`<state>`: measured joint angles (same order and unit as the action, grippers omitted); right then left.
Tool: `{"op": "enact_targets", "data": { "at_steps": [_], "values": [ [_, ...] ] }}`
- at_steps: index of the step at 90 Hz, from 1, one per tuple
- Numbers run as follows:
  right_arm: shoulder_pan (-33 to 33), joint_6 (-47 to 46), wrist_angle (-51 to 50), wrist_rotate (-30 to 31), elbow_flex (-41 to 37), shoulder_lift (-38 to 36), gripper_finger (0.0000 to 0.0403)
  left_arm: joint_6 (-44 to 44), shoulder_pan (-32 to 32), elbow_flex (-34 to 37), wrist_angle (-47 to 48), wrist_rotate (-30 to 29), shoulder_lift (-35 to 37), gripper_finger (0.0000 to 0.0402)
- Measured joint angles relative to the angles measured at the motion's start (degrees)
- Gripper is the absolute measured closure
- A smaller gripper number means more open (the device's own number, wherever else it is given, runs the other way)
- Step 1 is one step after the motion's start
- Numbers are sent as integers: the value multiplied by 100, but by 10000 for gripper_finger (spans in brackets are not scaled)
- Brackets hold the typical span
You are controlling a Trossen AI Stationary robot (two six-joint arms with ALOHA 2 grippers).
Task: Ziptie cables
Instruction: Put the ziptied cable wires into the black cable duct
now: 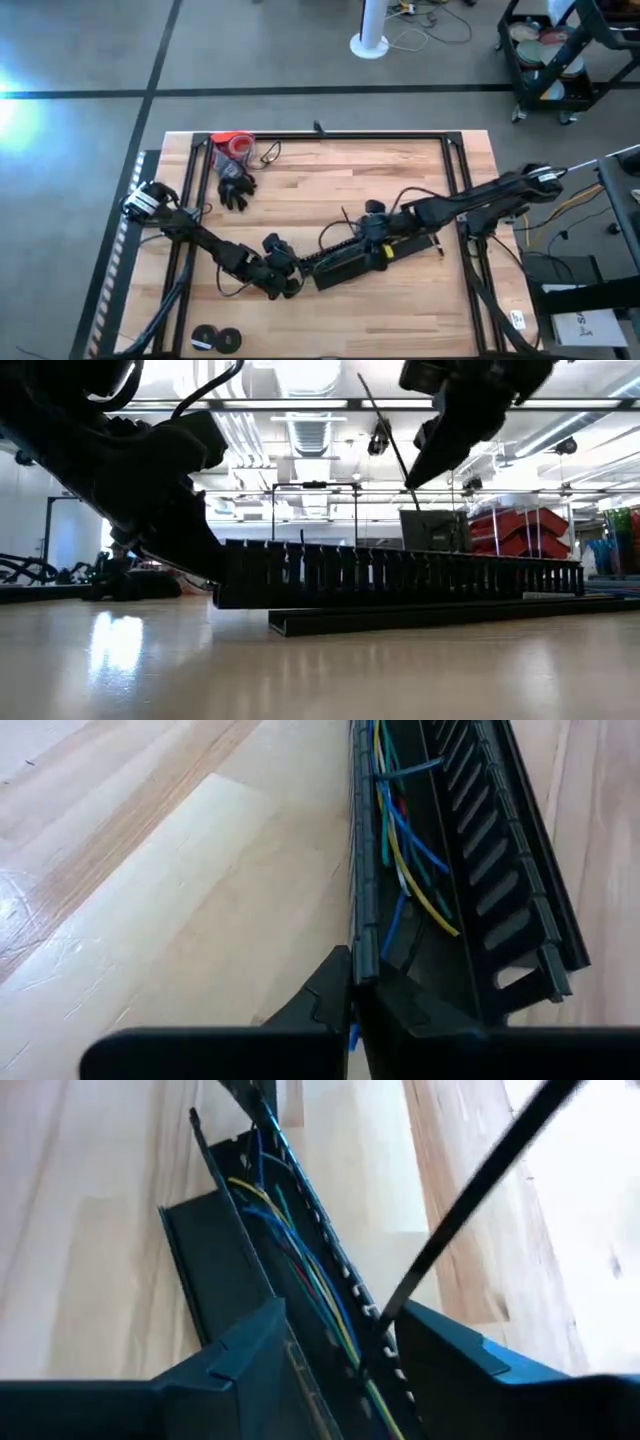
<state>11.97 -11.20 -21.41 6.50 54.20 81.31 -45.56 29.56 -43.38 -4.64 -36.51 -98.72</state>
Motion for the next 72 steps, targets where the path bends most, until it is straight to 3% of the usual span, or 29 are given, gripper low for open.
{"op": "enact_targets", "data": {
  "at_steps": [25, 56, 72],
  "values": [
    [-94, 184, 384, 2, -178, 99, 277, 2, 0, 0, -12, 2, 0, 402],
    [-153, 181, 467, 154, -123, 27, 379, 7, -2, 0, 3, 2, 0, 402],
    [-153, 207, 402, 87, -121, -21, 401, 7, -2, 0, 10, 4, 0, 402]
  ]
}}
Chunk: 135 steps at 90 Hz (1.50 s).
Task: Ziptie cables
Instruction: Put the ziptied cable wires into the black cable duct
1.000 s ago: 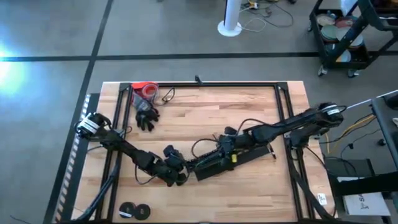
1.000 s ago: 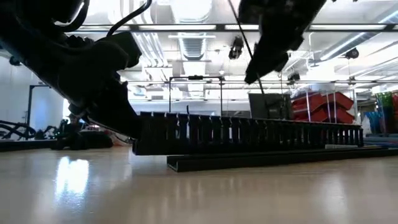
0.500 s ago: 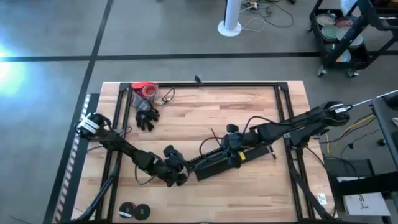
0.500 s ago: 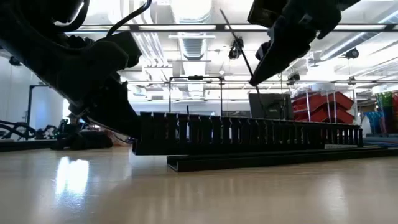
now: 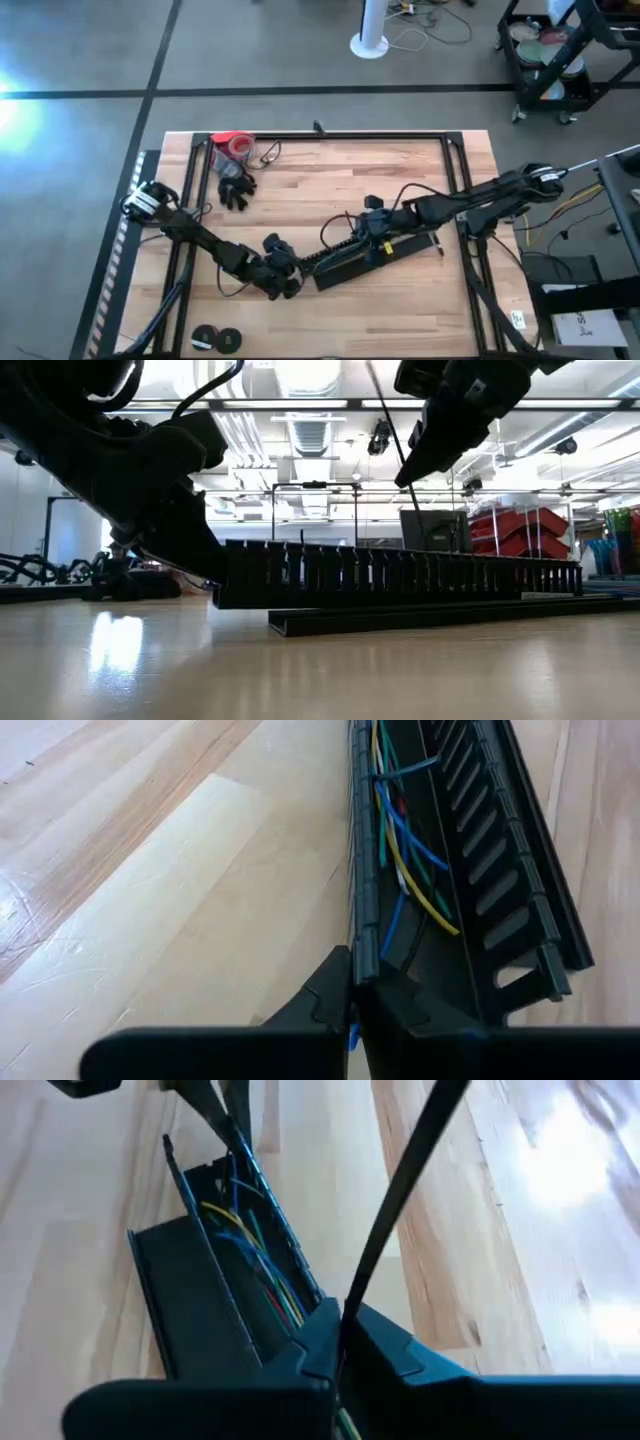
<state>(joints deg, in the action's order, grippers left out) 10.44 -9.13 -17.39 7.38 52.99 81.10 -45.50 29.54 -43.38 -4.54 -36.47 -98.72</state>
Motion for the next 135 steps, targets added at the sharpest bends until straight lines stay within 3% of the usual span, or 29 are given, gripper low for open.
{"op": "enact_targets", "data": {
  "at_steps": [28, 60, 95, 135],
  "values": [
    [-2, -85, -120, -123, 0, -52, 398, 2, 0, 0, -2, 0, 0, 402],
    [-35, -72, -116, -136, 0, -399, 364, 2, -2, 0, -2, 0, 0, 402],
    [-35, -340, -102, -132, 4, -401, 402, 2, -2, 0, -2, 0, 0, 402],
    [-20, -1708, 316, -129, -4, 910, 403, 9, -2, 0, -2, -2, 2, 402]
  ]
}}
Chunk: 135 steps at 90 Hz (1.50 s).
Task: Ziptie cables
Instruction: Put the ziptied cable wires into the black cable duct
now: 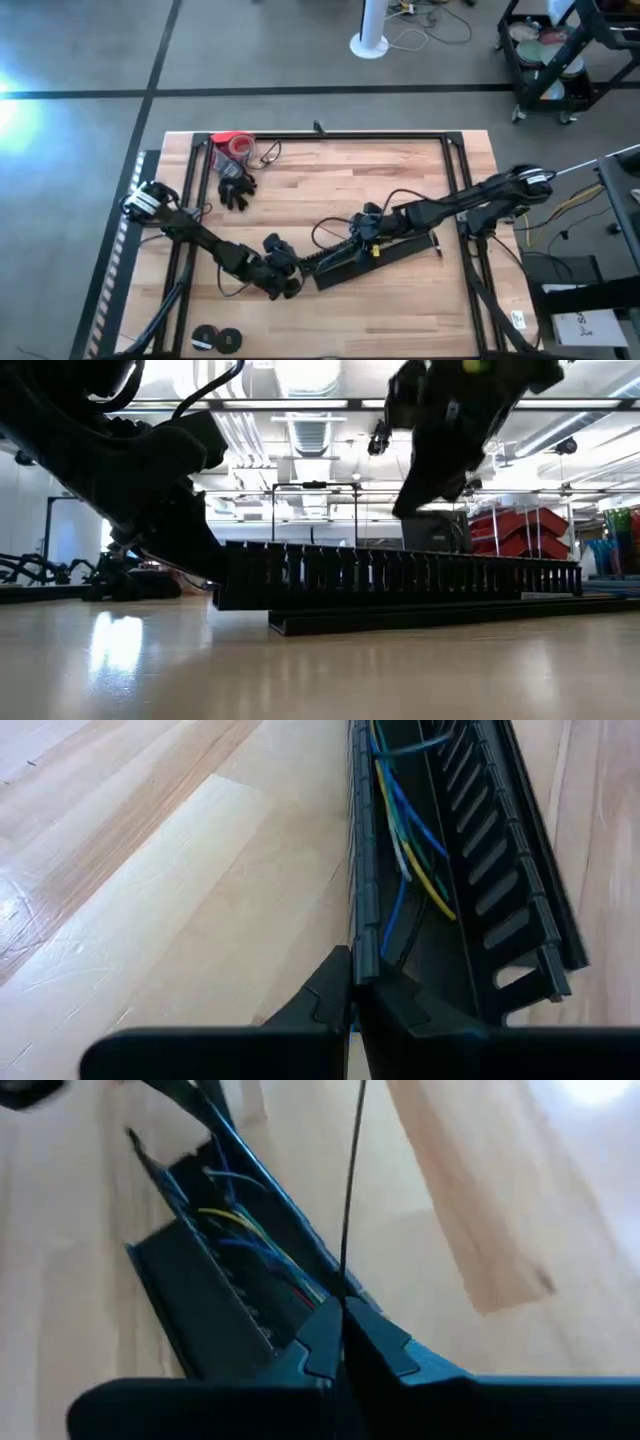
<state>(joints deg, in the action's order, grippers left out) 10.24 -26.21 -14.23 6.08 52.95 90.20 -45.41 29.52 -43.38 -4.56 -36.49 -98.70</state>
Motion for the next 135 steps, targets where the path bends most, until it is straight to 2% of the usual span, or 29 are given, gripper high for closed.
{"op": "enact_targets", "data": {
  "at_steps": [11, 31, 80, 112, 125, 135],
  "values": [
    [27, -391, -27, 5, 35, 369, 403, 27, 0, 0, 4, 0, 0, 402],
    [76, -530, 10, 6, 282, 633, 403, 35, 2, 0, 9, -1, 0, 402],
    [158, -599, -212, 576, 407, 371, 403, 35, 0, 0, 20, -2, 0, 401],
    [330, -392, -523, 396, 404, 190, 402, 35, 0, 0, 13, 0, 0, 402],
    [339, -76, -563, 425, 404, 42, 381, 33, 2, 0, 0, 2, 0, 402],
    [337, 293, -969, 448, 402, -273, 354, 33, 4, 0, -11, 3, 0, 402]
  ]
}}
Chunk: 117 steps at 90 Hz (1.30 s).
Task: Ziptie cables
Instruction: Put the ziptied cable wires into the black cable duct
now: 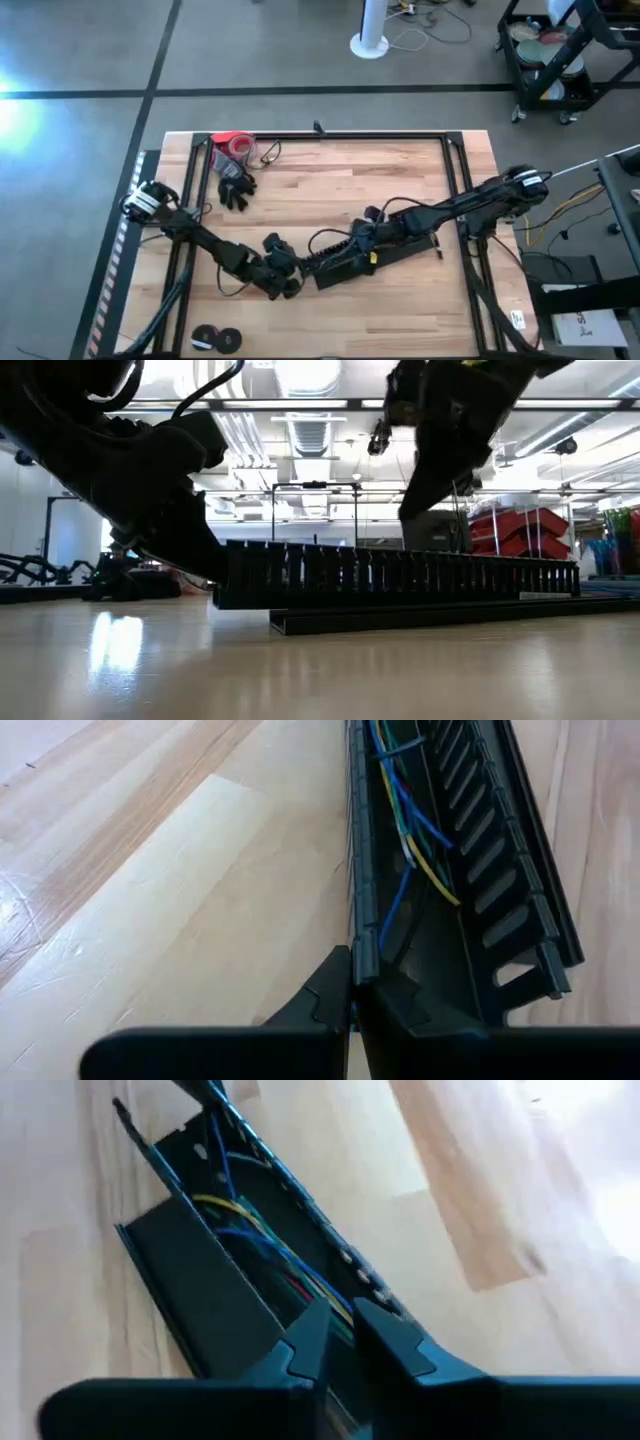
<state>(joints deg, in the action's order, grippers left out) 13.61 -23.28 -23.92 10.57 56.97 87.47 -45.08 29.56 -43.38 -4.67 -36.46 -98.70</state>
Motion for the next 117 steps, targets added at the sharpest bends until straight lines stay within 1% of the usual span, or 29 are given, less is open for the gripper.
{"op": "enact_targets", "data": {
  "at_steps": [9, 16, 26, 33, 48, 57, 63, 76, 87, 106, 117],
  "values": [
    [0, 559, -619, 4, 0, -324, 334, 0, 0, 0, -8, 5, 0, 402],
    [-1, 933, -930, 1, -24, -518, 327, 0, 0, 0, -13, 6, 0, 402],
    [0, 1380, -1053, -31, -52, -650, 329, 0, 0, 0, -21, 8, 0, 402],
    [0, 1515, -997, -48, -50, -657, 337, 0, 0, 0, -26, 8, 0, 402],
    [-2, 1588, -834, -63, -50, -532, 357, 0, 0, 0, -30, 10, 0, 402],
    [-2, 1590, -831, -304, -50, -493, 366, 0, 0, 0, -34, 12, 0, 402],
    [2, 1572, -802, -357, -50, -491, 372, 2, 0, 0, -37, 12, 0, 402],
    [2, 1507, -1157, -511, 77, -567, 379, 14, 0, 0, -37, 10, 0, 402],
    [2, 1490, -1445, -503, 181, -581, 369, 17, 0, 0, -37, 10, 0, 402],
    [13, 1554, -1452, -502, 338, -578, 332, 20, 0, 0, -37, 10, 0, 402],
    [26, 1643, -1402, -507, 532, -591, 326, 22, 0, 0, -38, 10, 0, 402]
  ]
}}
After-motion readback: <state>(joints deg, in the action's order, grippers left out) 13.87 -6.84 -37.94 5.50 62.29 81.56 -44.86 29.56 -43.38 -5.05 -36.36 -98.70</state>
